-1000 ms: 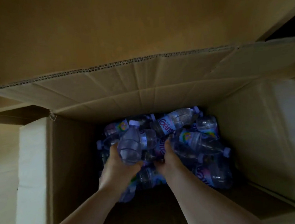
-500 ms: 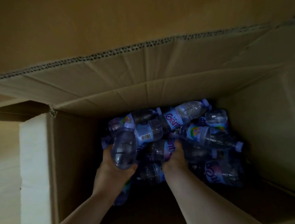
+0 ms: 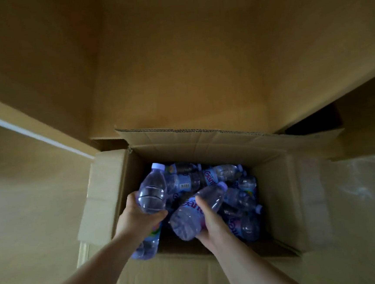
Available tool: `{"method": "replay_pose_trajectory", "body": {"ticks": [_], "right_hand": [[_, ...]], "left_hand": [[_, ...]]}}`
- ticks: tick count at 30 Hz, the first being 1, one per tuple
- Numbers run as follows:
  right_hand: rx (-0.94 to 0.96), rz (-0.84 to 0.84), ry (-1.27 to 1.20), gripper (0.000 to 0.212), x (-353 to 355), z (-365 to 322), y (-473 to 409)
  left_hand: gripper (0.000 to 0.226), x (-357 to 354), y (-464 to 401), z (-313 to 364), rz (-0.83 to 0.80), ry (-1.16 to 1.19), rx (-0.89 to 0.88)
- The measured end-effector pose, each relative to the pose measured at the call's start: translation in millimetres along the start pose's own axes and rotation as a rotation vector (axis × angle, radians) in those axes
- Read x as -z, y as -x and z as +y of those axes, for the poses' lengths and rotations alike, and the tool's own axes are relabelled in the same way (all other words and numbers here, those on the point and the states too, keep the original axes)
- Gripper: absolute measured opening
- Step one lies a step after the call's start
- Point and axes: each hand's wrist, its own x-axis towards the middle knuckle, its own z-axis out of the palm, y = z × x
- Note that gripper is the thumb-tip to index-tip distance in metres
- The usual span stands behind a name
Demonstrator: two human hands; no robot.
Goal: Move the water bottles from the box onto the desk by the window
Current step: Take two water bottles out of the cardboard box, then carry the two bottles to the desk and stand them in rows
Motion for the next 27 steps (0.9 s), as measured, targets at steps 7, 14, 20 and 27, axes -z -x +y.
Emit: {"method": "replay_pose_trajectory", "body": {"ticks": [7,14,20,27], "right_hand": [[0.144,0.066,0.628,0.075,-59.1,11.5,118.4],[0.453,-0.017,1.088,0.067,-137.8,45.4,235.6],[0.653,-0.184,1.387,0.073,-210.6,94.5,315.4],[0.791,-0.534,1.650,0.086,-306.0,185.6,376.8]], "left_hand": [[0.065,76.9,103.3,-1.0,0.162,0.228,0.049],[0.074,174.6,205.1,-23.8,0.365,0.354,0.065],[0.081,245.1,275.3,-58.3,0.559,0.447,0.059],[0.082,332.7,326.2,-109.5,0.800,0.604,0.094]]}}
